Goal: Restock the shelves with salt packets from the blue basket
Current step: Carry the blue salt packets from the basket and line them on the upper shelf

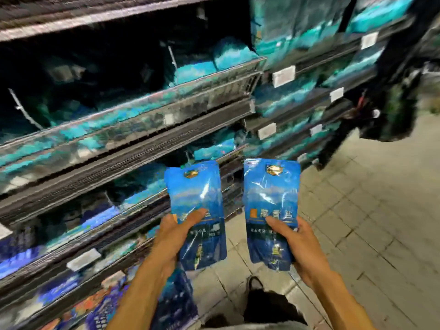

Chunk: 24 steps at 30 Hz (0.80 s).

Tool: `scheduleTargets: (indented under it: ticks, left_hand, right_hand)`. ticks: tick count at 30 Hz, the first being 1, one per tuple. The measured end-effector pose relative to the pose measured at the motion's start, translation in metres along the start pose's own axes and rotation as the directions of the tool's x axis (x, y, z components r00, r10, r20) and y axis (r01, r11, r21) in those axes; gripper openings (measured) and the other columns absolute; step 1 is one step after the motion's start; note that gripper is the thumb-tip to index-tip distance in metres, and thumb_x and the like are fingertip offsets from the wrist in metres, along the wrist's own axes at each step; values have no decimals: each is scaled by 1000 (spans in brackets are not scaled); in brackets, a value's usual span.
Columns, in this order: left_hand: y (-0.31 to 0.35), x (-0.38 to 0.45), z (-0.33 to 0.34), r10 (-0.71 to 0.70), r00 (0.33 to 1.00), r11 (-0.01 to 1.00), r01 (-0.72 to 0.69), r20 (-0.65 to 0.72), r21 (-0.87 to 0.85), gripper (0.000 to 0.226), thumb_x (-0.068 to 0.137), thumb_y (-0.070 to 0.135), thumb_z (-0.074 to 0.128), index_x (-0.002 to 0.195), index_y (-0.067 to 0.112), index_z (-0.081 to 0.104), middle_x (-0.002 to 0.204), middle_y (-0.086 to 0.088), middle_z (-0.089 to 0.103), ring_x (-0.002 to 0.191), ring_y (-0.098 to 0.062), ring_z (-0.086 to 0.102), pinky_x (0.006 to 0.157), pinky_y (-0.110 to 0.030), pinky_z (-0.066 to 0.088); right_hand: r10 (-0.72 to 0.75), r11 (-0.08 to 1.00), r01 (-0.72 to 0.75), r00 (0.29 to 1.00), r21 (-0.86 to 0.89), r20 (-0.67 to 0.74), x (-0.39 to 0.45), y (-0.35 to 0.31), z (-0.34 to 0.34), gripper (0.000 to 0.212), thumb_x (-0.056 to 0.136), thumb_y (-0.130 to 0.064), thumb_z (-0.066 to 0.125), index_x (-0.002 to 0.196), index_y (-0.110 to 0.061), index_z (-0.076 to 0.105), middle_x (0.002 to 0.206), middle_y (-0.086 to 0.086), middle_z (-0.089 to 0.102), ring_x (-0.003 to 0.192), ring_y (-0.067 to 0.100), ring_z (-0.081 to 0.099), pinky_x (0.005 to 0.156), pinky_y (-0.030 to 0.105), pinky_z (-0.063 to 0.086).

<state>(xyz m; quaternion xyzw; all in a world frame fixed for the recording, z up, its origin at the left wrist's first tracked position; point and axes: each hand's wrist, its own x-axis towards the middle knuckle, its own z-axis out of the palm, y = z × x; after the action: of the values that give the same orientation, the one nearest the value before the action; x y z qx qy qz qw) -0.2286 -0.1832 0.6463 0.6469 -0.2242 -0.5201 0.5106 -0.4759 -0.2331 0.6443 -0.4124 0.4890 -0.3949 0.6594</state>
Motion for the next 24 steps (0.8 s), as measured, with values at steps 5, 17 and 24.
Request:
scheduleTargets:
  ticks: [5,17,24]
  left_hand:
    - [12,19,95,16,972,995,-39,236,95,58,55,43,93,106,19,79,107,-8,78,102,-30,74,100,-55,53]
    - [36,61,353,85,911,989,-125,403,73,61,58,38,94,112,16,75,106,-9,78,92,-31,77,68,-37,61]
    - [83,94,454,168,894,978,-204,416,43,51,60,41,89,106,23,77,109,-7,78,96,-30,76,74,-39,62]
  right_hand:
    - [-78,994,90,984,69,-162,-10,-22,-78,23,67,-37,84,89,-34,80,94,6,80,79,21,78,60,26,58]
    - [-130,984,163,938,76,-321,41,-104,-297,25,66,-36,79,89,-27,80,93,5,80,80,21,77,61,29,61]
    - [-216,965,251,927,80,-306,100,-170,-370,22,63,-42,80,85,-38,80,94,1,80,82,20,78,59,29,60]
